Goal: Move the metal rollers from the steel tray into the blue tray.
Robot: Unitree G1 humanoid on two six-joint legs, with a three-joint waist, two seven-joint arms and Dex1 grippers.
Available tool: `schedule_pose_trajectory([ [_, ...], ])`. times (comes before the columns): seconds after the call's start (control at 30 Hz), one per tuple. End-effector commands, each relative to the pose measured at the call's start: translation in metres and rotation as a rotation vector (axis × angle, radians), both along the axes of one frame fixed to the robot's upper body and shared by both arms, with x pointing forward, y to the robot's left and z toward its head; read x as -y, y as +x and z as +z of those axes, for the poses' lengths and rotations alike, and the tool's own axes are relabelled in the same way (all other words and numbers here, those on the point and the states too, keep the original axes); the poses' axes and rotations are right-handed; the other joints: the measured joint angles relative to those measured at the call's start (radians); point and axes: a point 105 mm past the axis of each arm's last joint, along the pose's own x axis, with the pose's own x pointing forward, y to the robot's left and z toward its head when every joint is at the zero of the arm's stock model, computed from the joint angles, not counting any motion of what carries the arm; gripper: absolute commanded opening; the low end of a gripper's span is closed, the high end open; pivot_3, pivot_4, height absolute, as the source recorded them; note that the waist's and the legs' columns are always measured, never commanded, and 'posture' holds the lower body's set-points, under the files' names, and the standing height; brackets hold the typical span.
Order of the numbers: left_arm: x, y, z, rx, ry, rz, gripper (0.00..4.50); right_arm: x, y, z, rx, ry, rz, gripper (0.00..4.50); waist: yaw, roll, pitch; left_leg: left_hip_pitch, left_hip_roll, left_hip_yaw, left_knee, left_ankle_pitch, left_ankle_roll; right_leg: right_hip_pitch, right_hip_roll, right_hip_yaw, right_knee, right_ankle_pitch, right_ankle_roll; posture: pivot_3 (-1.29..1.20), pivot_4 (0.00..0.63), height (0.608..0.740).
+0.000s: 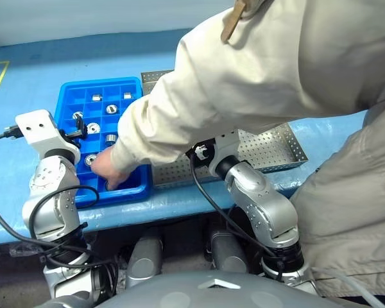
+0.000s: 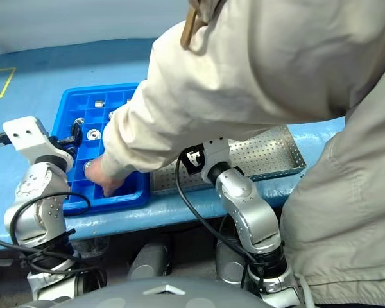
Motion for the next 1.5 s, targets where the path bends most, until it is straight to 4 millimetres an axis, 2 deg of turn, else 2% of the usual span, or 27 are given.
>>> schedule_pose_trajectory([
  [0.03,0.001,-0.003,0.018,0.063,0.033,-0.004,4.1,-0.002,0.0,0.012,0.047,0.016,0.008,4.29,0.001,0.0,0.0,0.0,0.0,0.0,0.0,0.0,0.0,0.0,0.0,0.0,0.0,0.0,0.0,0.05,0.15,0.74],
  [0.57,0.009,0.0,0.011,0.036,0.037,-0.035,4.1,0.001,-0.001,0.009,0.036,0.007,-0.007,4.29,0.003,0.0,0.0,0.0,0.0,0.0,0.0,0.0,0.0,0.0,0.0,0.0,0.0,0.0,0.0,0.04,0.15,0.74],
  [0.83,0.023,0.002,0.007,0.022,0.029,-0.104,4.1,-0.001,0.002,0.012,0.044,0.038,-0.032,4.29,0.002,0.0,0.0,0.0,0.0,0.0,0.0,0.0,0.0,0.0,0.0,0.0,0.0,0.0,0.0,0.04,0.15,0.74],
  [0.9,0.036,0.002,0.006,0.023,0.03,-0.186,4.1,-0.002,0.011,0.017,0.045,0.091,-0.075,4.29,0.0,0.0,0.0,0.0,0.0,0.0,0.0,0.0,0.0,-0.001,0.0,0.0,0.0,0.0,0.0,0.04,0.15,0.74],
  [1.07,0.092,-0.003,0.011,0.069,0.088,-0.518,4.1,0.0,0.047,0.02,0.078,0.075,-0.204,4.29,-0.002,-0.001,0.0,0.0,0.0,0.001,0.0,0.0,0.0,0.0,0.0,0.0,0.0,0.0,-0.001,0.04,0.15,0.74],
  [1.3,0.166,-0.025,0.015,0.151,0.155,-0.908,4.1,0.033,0.11,0.026,0.114,0.021,-0.523,4.29,-0.001,-0.001,0.0,0.0,0.0,0.001,-0.002,0.0,0.0,-0.001,0.0,0.001,0.0,0.0,-0.002,0.07,0.15,0.74],
  [1.5,0.199,-0.047,0.005,0.121,0.102,-1.141,4.1,0.051,0.136,0.023,0.068,0.06,-0.672,4.29,-0.003,0.0,0.0,0.0,0.0,0.001,-0.004,0.0,0.001,-0.002,0.0,0.001,0.0,0.003,-0.006,0.09,0.15,0.74],
])
